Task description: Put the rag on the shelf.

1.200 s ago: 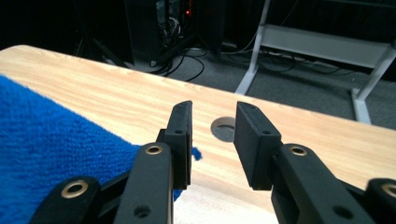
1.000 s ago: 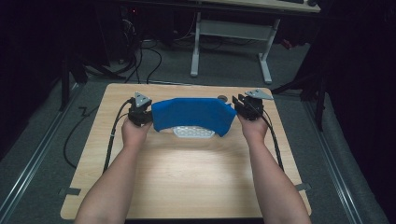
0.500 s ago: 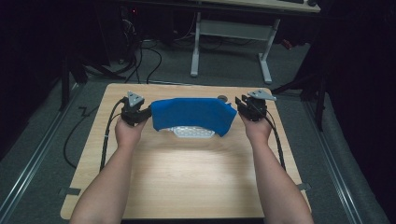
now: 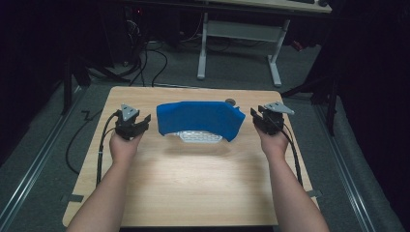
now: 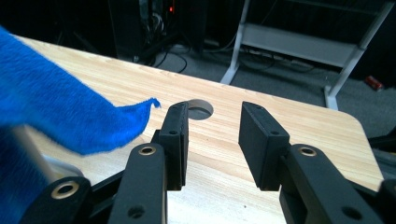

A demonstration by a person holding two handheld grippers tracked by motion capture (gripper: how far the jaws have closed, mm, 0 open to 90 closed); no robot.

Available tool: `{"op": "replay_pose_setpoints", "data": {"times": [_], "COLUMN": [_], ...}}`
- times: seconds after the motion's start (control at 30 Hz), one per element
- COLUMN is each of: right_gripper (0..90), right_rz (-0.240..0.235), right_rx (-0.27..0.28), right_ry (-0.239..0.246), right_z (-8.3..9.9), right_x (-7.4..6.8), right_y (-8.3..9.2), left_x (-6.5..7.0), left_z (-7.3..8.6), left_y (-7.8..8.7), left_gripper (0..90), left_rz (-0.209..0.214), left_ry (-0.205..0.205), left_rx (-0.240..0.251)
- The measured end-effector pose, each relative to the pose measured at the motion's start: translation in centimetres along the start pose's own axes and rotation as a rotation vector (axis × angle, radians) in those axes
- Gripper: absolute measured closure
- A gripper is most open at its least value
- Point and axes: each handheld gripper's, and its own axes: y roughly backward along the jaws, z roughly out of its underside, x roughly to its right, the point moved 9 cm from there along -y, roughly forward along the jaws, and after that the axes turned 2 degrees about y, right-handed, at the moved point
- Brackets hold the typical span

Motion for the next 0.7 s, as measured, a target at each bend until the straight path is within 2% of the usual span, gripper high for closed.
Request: {"op": "replay_pose_setpoints", "data": {"times": [0.07, 0.13, 0.2, 0.27, 0.37, 0.43, 0.5, 0.57, 0.63, 0.7], "right_gripper": [63.6, 63.4, 63.6, 63.5, 62.8, 61.2, 61.0, 60.4, 59.1, 58.9], "right_rz": [-0.013, -0.005, -0.001, 0.008, 0.007, 0.008, 0.003, 0.009, 0.002, -0.001], "right_rx": [0.002, -0.009, 0.005, -0.016, 0.008, -0.018, -0.003, -0.001, -0.023, -0.006], "right_ry": [0.006, -0.001, 0.001, -0.001, 0.007, 0.003, 0.003, 0.01, 0.022, 0.03], "right_z": [0.5, 1.2, 1.7, 2.4, 3.2, 4.0, 4.6, 5.2, 5.9, 6.5], "right_x": [-0.1, 0.0, 0.1, 0.3, 0.3, 0.3, 0.1, -0.1, -0.5, -1.0], "right_y": [0.6, 1.2, 2.0, 2.6, 3.8, 4.4, 5.2, 6.1, 6.8, 7.9], "left_x": [0.2, 0.3, 0.4, 0.5, 0.7, 0.9, 1.1, 1.4, 1.8, 2.2], "left_z": [0.7, 1.4, 2.1, 2.8, 3.5, 3.9, 4.2, 4.5, 4.8, 5.2], "left_y": [0.6, 1.2, 1.9, 2.6, 4.0, 4.7, 5.3, 6.1, 6.8, 7.6], "left_gripper": [49.5, 49.5, 49.5, 49.5, 49.4, 49.4, 49.2, 49.0, 49.0, 48.7], "left_rz": [0.005, 0.005, 0.009, 0.021, 0.026, 0.028, 0.031, 0.038, 0.044, 0.052], "left_ry": [-0.011, -0.025, -0.024, -0.014, -0.022, -0.025, -0.03, -0.027, -0.033, -0.032], "left_rx": [-0.01, -0.013, -0.016, -0.02, -0.017, -0.025, -0.037, -0.029, -0.034, -0.025]}}
